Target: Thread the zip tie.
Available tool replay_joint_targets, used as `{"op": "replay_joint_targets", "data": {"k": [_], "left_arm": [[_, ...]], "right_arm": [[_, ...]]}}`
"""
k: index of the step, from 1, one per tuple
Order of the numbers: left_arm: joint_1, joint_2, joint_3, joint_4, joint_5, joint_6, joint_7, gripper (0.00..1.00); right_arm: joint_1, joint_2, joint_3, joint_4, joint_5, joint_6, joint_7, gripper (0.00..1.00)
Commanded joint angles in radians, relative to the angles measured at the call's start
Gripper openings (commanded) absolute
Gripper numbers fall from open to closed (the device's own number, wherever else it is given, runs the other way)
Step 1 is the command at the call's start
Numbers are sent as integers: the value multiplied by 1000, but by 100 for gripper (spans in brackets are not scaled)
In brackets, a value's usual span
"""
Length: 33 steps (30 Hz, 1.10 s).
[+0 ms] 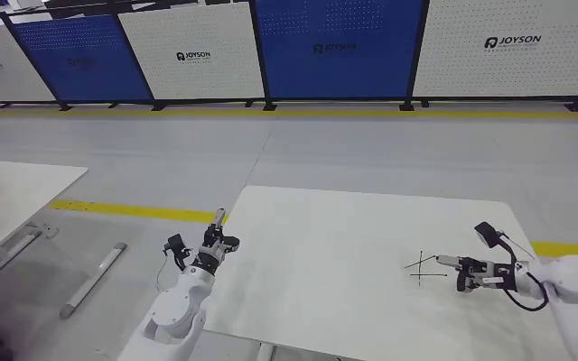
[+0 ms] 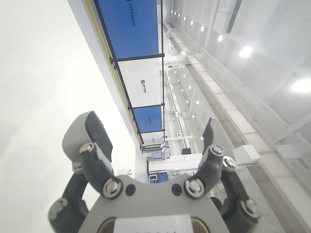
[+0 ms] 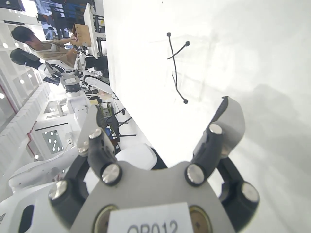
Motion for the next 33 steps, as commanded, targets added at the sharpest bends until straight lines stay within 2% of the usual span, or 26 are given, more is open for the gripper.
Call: {"op": "replay_joint_targets", "data": {"k": [1,3,4,11,22,27,31,32,33], "left_arm": [[0,0,0,0,0,0,0,100],[0,0,0,0,0,0,0,100],[0,0,0,0,0,0,0,100],[0,0,0,0,0,0,0,100],[0,0,0,0,0,0,0,100],[0,0,0,0,0,0,0,100],[0,0,0,0,0,0,0,100],[0,0,0,0,0,0,0,100],[0,0,0,0,0,0,0,100]], "right_arm": [[-1,3,6,23,-12,-77,-50,100],[-4,2,-2,38,-4,-118,-47,100],[2,2,-3,48,9,-121,-39,100],[-3,15,7,11,45,-121,54,100],[-3,16,8,13,39,-121,52,100],[-3,14,-17,-22,26,-73,27,100],[11,9,-44,-3,16,-62,5,100],[15,8,-49,5,14,-62,5,89],[20,8,-53,13,14,-60,4,69]]}}
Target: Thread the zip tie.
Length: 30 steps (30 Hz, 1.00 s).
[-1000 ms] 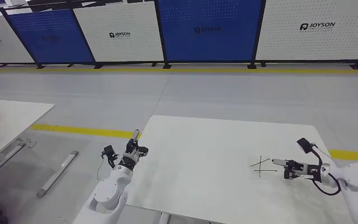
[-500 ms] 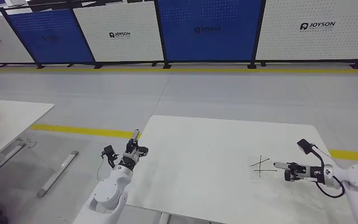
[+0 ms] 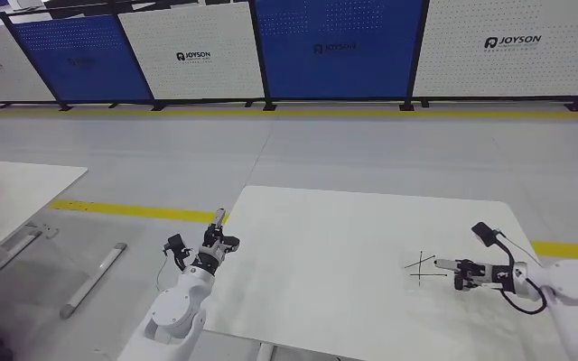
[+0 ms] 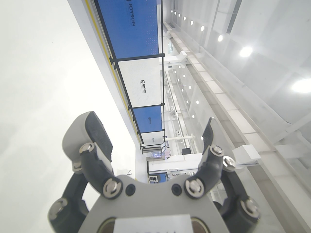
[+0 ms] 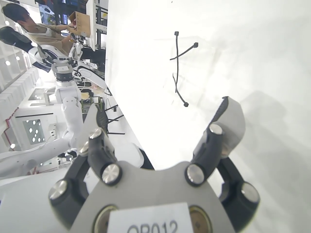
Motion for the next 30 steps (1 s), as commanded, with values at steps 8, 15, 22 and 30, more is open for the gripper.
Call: {"op": "replay_joint_targets", "data": {"k": [8,15,22,30], "left_arm": [[0,0,0,0,0,0,0,100],[0,0,0,0,0,0,0,100],[0,0,0,0,0,0,0,100],[0,0,0,0,0,0,0,100]], "right_arm": [[47,-11,-47,89,4,-6,-4,39],[79,-17,-69,148,17,-15,-4,35],[97,-21,-86,190,29,-29,-2,33],[111,-26,-104,221,43,-42,0,25]]}}
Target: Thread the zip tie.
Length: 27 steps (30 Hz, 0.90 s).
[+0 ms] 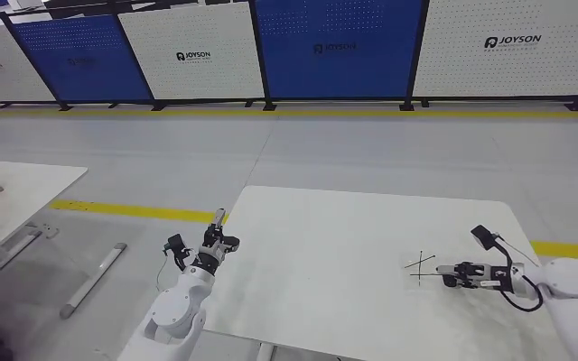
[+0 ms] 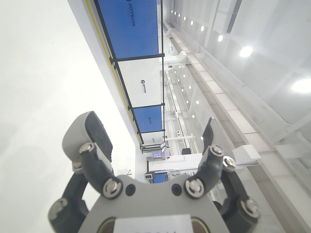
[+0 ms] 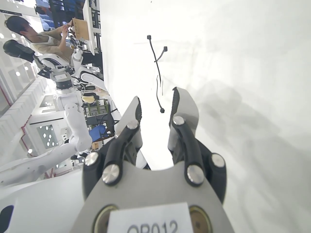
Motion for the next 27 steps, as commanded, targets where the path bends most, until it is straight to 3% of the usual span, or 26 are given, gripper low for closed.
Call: {"op": "replay_joint_targets", "data": {"k": [1,11,14,16,22,27], "left_arm": [[0,0,0,0,0,0,0,100],[0,0,0,0,0,0,0,100],[0,0,0,0,0,0,0,100],[0,0,0,0,0,0,0,100],[0,0,0,0,0,0,0,100],[0,0,0,0,0,0,0,100]], "right_arm": [[4,-1,-4,6,2,-1,0,25],[18,-4,-23,29,4,0,-3,22],[22,-6,-28,35,8,-1,-2,14],[24,-7,-29,41,15,-1,-3,0],[27,-5,-26,52,39,-18,15,0],[1,13,24,17,112,-18,60,0]]}}
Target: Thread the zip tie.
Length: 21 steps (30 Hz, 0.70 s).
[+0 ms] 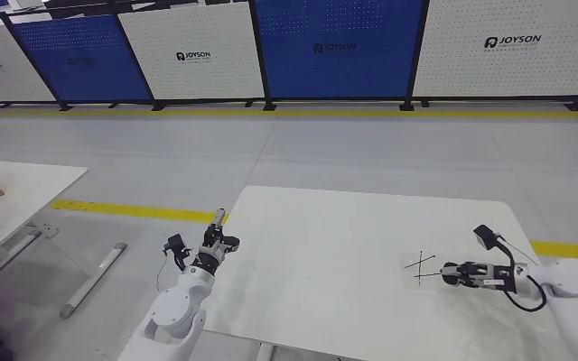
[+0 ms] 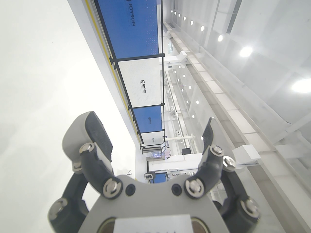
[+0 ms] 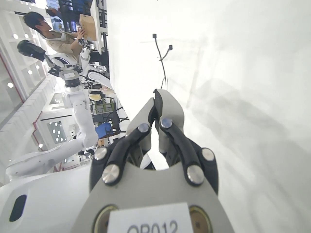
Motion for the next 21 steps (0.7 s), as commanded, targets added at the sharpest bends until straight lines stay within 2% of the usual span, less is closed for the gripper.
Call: {"op": "replay_joint_targets", "data": {"k": [1,9,21], "left_arm": [[0,0,0,0,0,0,0,100],[0,0,0,0,0,0,0,100],[0,0,0,0,0,0,0,100]], "right_arm": [[-19,11,32,-26,38,0,14,0],[-167,64,176,-226,174,0,14,0],[-167,64,176,-226,174,0,14,0]]}}
